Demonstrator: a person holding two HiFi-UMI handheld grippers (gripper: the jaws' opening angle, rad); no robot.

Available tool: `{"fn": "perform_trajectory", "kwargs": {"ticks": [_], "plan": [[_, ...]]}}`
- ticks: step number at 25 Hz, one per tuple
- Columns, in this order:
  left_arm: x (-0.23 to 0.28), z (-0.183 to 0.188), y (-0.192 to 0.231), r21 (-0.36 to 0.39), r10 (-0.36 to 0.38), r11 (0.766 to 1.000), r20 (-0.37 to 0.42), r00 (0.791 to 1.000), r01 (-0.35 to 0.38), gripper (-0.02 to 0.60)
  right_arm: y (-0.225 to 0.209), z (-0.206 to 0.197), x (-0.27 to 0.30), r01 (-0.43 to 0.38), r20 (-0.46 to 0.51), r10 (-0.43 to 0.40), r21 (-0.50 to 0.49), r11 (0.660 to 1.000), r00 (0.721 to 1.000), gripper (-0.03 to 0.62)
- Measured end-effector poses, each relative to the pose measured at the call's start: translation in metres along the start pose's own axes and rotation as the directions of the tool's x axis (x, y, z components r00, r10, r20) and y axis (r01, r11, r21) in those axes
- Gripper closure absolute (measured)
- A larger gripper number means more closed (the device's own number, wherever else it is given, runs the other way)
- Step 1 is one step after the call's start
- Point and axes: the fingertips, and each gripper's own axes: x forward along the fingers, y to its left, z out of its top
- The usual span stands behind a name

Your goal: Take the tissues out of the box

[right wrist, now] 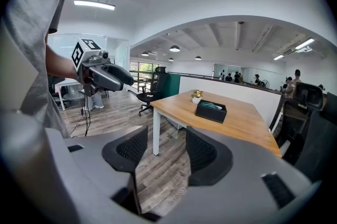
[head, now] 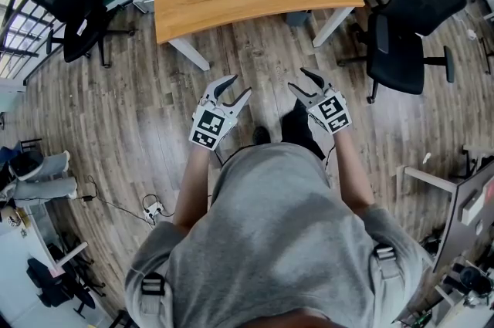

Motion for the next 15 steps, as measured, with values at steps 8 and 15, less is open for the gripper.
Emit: {"fn": "perform_trajectory", "kwargs": {"ticks": [8, 15], "plan": [[0.002, -0.004, 0.000, -0.003, 0.002, 1.000, -0.016, 1.000, -0.002, 0.335, -0.004, -0.001, 0.002, 0.003, 0.008, -0.003, 0.006, 1.000, 1.000, 0.293], [0.011, -0.002, 0.006, -0.009, 0.011, 1.000, -0.025, 1.000, -0.011, 0.331, -0.013, 0.000, 0.006, -0.008, 0.011, 0.008, 0.014, 1.000, 1.000, 0.292]]}}
